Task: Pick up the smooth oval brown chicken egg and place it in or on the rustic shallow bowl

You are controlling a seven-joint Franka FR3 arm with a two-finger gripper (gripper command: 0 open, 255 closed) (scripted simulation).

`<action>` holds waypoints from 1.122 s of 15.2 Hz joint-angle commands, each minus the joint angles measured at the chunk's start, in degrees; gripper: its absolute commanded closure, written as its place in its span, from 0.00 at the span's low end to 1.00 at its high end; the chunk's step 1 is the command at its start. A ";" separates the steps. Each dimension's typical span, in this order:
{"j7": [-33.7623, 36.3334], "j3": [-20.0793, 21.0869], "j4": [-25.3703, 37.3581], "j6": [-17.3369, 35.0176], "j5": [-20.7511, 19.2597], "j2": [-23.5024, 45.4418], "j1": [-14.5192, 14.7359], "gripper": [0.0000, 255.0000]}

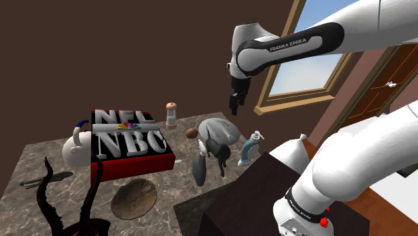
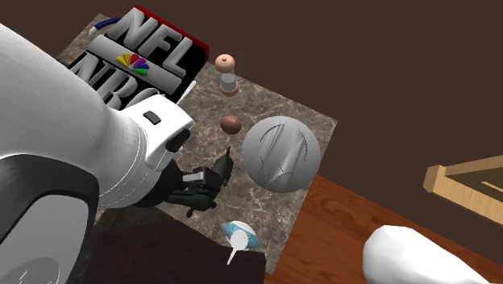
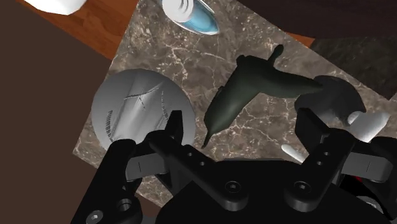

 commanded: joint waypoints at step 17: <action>-13.96 -0.83 14.74 27.99 -10.16 38.61 0.85 0.00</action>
